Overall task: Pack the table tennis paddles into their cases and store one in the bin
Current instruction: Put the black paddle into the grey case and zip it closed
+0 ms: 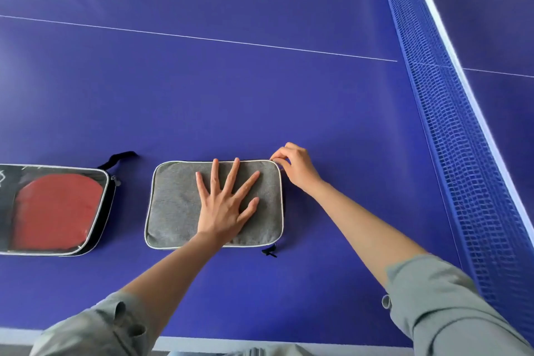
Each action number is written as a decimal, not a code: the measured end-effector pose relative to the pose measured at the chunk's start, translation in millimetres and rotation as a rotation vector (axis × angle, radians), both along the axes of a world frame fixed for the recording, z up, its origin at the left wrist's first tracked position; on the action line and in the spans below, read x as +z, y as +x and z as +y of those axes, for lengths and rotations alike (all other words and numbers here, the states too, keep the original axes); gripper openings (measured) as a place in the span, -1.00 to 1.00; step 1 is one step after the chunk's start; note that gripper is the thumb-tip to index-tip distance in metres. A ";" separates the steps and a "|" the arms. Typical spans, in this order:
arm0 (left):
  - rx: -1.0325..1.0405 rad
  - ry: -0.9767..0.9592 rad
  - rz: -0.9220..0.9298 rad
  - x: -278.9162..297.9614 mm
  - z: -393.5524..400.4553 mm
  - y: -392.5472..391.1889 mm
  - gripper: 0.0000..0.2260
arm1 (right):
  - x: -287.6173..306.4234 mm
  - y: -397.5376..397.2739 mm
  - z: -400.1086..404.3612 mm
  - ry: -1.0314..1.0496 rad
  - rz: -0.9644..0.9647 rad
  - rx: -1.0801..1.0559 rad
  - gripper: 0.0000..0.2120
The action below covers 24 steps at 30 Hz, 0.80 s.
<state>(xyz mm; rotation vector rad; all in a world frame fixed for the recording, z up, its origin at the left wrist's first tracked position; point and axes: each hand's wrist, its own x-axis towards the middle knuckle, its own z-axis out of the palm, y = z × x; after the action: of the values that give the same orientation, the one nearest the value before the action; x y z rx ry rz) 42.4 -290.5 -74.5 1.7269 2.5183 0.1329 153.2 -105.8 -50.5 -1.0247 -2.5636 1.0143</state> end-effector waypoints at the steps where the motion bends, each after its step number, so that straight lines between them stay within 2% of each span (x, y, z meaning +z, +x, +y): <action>1: 0.010 0.003 0.010 0.3 -0.2 0.7 -0.51 | -3.5 5.9 -1.6 -0.011 0.012 -0.007 -0.87; 5: 0.037 0.006 0.006 2.0 0.7 2.4 -0.51 | -11.6 31.7 -13.1 -0.060 0.107 -0.110 -0.87; 13: 0.036 0.014 0.008 1.1 1.1 3.8 -0.51 | -24.9 67.7 -76.6 -0.084 0.183 -0.331 -0.85; 20: 0.047 -0.028 0.024 4.3 0.6 5.7 -0.50 | -38.8 105.1 -149.5 -0.139 0.170 -0.380 -0.85; 24: 0.055 -0.052 0.009 6.4 0.4 5.6 -0.50 | -31.2 101.6 -160.8 -0.165 0.187 -0.439 -0.87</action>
<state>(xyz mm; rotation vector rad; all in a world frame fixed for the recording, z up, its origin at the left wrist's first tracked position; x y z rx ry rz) 48.0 -290.1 -68.0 1.6435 2.5532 0.0624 254.8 -266.6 -81.7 -1.3817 -2.0074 1.1417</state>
